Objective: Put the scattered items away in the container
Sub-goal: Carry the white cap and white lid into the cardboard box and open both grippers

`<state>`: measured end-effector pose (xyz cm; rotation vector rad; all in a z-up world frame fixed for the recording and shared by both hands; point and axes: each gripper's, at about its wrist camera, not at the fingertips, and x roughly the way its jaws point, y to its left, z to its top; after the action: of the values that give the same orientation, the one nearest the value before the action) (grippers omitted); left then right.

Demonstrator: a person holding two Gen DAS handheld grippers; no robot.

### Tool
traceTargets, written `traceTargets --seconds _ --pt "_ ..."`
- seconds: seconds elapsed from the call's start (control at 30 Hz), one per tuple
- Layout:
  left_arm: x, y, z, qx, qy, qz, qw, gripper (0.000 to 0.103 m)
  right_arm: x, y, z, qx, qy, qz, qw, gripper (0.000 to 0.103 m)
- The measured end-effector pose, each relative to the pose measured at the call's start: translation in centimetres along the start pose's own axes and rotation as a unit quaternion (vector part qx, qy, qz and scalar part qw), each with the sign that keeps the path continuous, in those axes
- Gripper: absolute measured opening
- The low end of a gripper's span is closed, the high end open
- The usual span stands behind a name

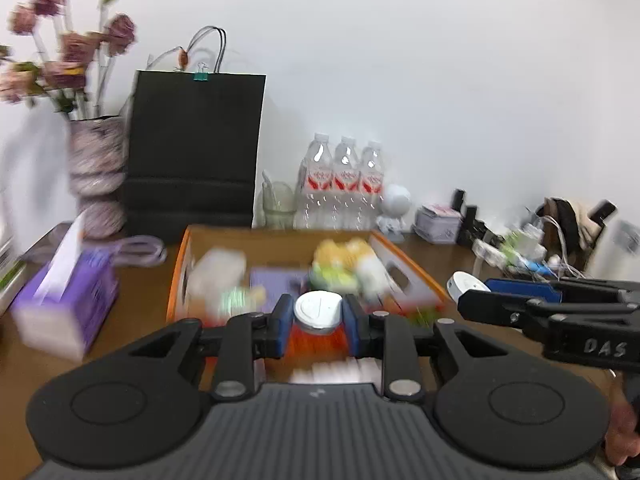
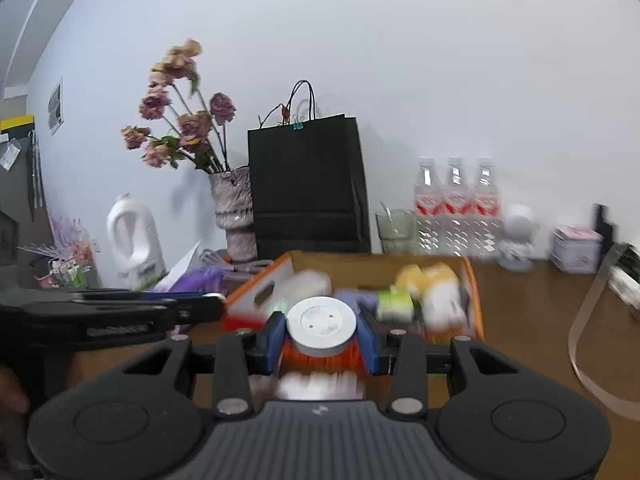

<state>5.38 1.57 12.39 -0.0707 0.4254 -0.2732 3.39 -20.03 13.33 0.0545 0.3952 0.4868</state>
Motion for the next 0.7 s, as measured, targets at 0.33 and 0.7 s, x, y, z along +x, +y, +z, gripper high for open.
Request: traceTargets --seconds 0.33,0.7 --pt "24.3 4.2 6.4 0.045 0.194 0.028 0.9795 0.027 26.3 -7.5 8.7 0.061 0.213 -0.028 0.975 0.038" --pt "26.4 5.9 4.9 0.029 0.241 0.038 0.9694 0.039 35.1 -8.3 4.7 0.066 0.313 -0.034 0.947 0.041"
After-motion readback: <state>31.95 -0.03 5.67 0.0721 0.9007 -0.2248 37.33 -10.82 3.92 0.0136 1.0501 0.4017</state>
